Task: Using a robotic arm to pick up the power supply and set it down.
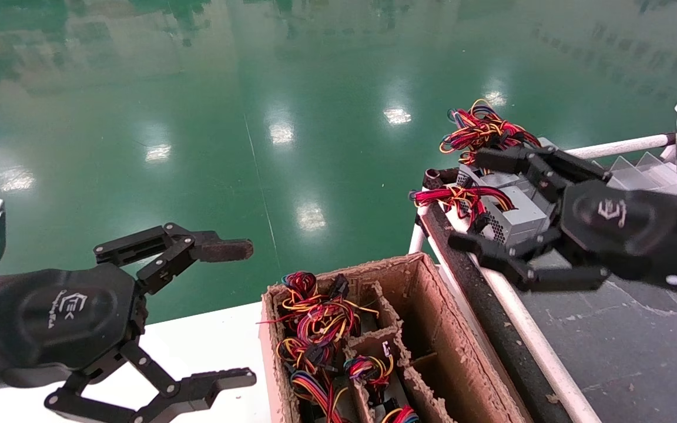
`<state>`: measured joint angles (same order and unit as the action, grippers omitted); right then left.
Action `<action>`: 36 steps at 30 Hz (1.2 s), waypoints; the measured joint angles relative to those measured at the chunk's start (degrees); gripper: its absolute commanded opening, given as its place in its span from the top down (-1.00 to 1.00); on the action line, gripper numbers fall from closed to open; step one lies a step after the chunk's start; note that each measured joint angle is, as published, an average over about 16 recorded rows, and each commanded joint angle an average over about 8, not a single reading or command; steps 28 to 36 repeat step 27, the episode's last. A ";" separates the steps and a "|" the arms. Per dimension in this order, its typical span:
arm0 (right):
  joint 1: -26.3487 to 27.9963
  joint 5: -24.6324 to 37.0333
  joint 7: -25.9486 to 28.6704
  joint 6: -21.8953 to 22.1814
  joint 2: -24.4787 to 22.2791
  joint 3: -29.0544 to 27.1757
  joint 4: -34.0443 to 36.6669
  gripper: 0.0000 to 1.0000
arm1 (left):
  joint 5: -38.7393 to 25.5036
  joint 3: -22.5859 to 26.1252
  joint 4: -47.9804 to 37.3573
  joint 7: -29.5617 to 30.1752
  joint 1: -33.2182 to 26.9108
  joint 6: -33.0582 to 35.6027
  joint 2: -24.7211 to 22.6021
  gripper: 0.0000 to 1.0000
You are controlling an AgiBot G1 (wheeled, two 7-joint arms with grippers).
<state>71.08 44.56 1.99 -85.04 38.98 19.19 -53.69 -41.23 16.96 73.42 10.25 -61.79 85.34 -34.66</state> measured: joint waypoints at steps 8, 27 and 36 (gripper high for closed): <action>-4.66 -1.32 4.29 -0.32 -1.94 -1.55 -9.75 -1.00 | 0.02 0.03 0.00 -0.01 -0.01 -0.01 0.01 -1.00; -10.50 -3.07 9.33 -0.76 -4.38 -3.52 -21.91 -1.00 | 0.04 0.07 -0.01 -0.03 0.00 -0.04 0.03 -1.00; -10.50 -3.07 9.33 -0.76 -4.38 -3.52 -21.91 -1.00 | 0.04 0.07 -0.01 -0.03 0.00 -0.04 0.03 -1.00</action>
